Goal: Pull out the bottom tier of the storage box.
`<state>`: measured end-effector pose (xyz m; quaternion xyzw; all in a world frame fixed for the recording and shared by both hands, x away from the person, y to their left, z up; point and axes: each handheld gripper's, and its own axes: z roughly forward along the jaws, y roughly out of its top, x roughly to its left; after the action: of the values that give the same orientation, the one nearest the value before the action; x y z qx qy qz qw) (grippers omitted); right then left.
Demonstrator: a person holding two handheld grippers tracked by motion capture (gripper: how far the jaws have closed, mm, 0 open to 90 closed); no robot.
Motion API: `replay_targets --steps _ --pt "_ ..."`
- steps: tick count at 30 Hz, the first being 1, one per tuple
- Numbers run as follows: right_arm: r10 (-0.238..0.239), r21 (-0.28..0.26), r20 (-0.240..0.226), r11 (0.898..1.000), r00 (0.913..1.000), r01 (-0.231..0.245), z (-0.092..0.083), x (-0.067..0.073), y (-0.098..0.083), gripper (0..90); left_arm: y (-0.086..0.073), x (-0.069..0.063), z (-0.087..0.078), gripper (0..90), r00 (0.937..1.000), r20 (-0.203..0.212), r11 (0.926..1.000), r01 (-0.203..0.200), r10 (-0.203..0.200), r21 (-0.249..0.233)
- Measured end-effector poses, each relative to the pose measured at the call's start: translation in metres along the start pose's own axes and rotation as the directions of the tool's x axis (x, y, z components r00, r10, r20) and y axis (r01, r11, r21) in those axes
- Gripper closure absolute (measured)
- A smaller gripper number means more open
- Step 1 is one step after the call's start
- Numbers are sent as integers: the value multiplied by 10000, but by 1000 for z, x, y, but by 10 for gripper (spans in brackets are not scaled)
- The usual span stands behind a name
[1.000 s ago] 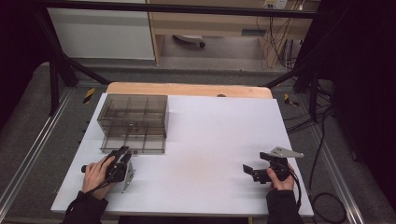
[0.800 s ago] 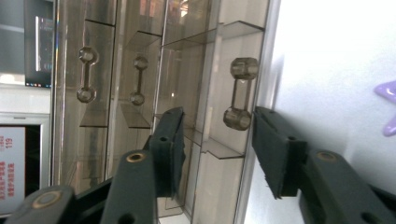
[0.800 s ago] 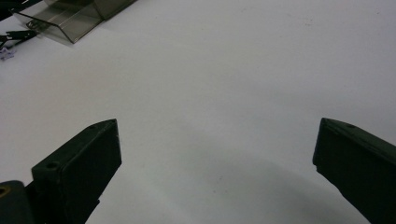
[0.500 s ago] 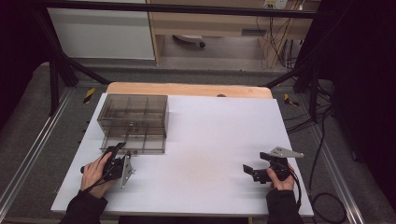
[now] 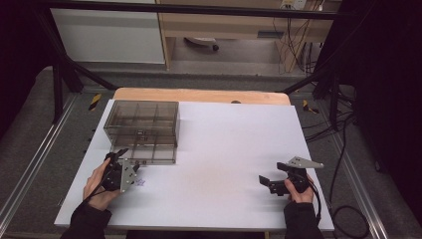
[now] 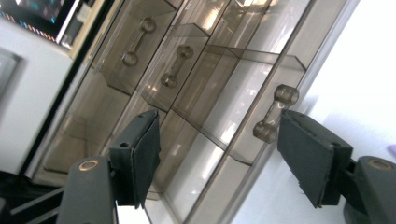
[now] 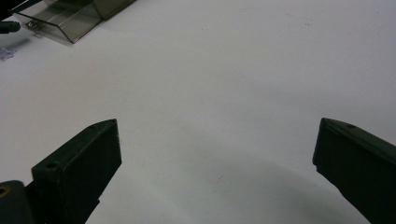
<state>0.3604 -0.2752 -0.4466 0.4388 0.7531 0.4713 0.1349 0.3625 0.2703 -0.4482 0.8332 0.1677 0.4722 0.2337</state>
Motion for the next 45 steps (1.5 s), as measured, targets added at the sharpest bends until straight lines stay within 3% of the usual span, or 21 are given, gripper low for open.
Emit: replay_targets --steps 3,5,12,16,20,21,23,32,37,45 --pt "3 26 -6 10000 10000 -3 0 0 0 18 0 2 -1 281 9970 187 9972 747 -748 102" --pt "-10 17 -6 10000 10000 10 0 0 0 18 -1 3 -2 272 9912 337 9917 1278 -1282 155" --pt "-15 30 -8 10000 10000 15 0 0 0 18 -2 6 -5 232 9604 701 9628 2677 -2697 372" --pt "-16 20 0 10000 10000 16 0 0 0 18 -4 8 -7 212 9367 910 9410 3345 -3380 514" --pt "-2 27 -1 10000 10000 2 0 0 0 18 -5 10 -10 196 9083 1066 9144 3997 -4046 642" --pt "-4 31 -1 10000 10000 4 0 0 0 18 -6 12 -10 191 9063 1097 9129 4039 -4080 587" --pt "9 49 -4 10000 10000 -9 0 0 0 18 -6 11 -12 177 8876 1193 8955 4385 -4448 762" --pt "-2 33 -19 10000 10000 2 0 0 0 18 -11 13 -19 113 8237 1495 8371 5400 -5470 874" --pt "0 13 -10 10000 10000 0 0 0 0 18 -11 12 -22 96 7938 1874 8149 5718 -5786 942" --pt "-6 18 -8 10000 10000 6 0 0 0 18 -10 11 -27 44 7526 2133 7809 6142 -6230 1137"
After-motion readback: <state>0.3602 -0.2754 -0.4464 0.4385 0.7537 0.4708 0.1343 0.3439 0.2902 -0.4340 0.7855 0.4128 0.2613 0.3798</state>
